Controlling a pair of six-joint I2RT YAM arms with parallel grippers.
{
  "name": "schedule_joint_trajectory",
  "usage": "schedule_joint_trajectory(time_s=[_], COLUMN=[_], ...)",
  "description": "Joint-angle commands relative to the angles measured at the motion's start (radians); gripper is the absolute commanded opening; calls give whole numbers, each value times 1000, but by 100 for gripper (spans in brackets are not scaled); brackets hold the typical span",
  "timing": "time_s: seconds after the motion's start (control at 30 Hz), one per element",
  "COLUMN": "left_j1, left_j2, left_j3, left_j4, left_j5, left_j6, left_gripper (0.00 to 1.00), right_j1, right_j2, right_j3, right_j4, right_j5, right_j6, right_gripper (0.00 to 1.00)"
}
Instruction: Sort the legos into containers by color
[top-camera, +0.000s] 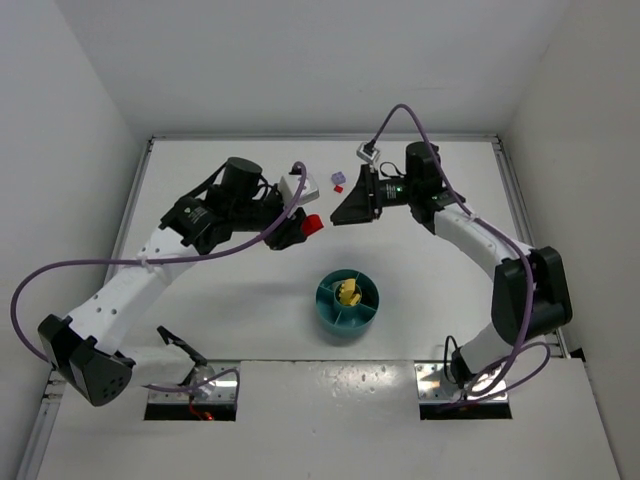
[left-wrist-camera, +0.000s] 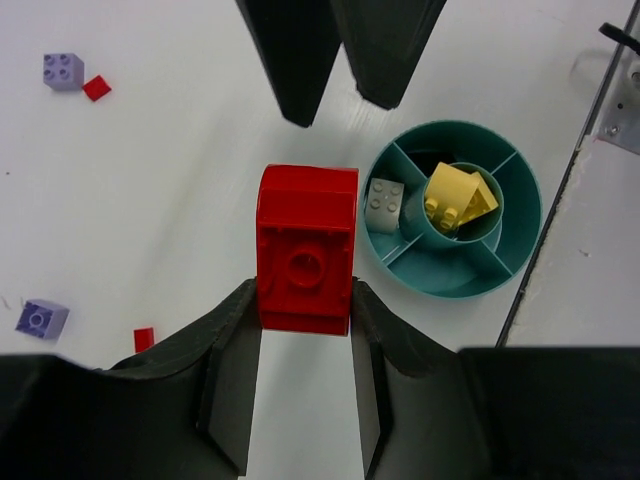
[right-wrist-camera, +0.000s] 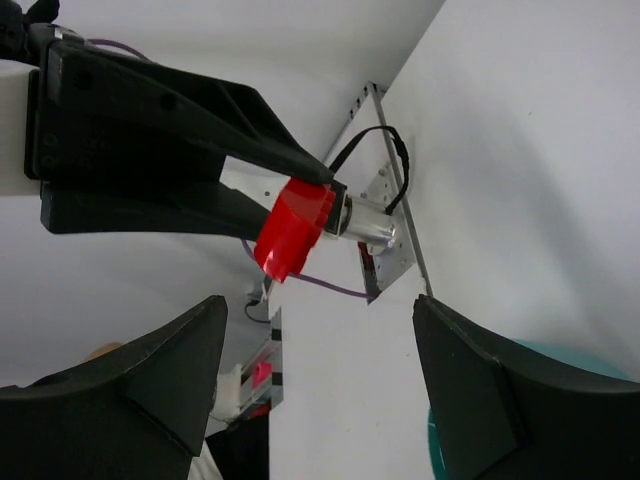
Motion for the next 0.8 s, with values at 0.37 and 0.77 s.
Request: schedule_joint_trajectory(time_s=[0.37,0.77], left_j1=[-9,-9], left_j2=[23,-3], left_j3=[20,-20], left_j4=[55,64], left_j5=[27,-7], left_j6=[-38,-63], left_gripper=[4,47], right_j1=[107,116], right_j2=[130,95], right_j3=[136,106], right_j4=[110,199], right_j5=[-5,-47], right_j6=[94,136], right_gripper=[71,11])
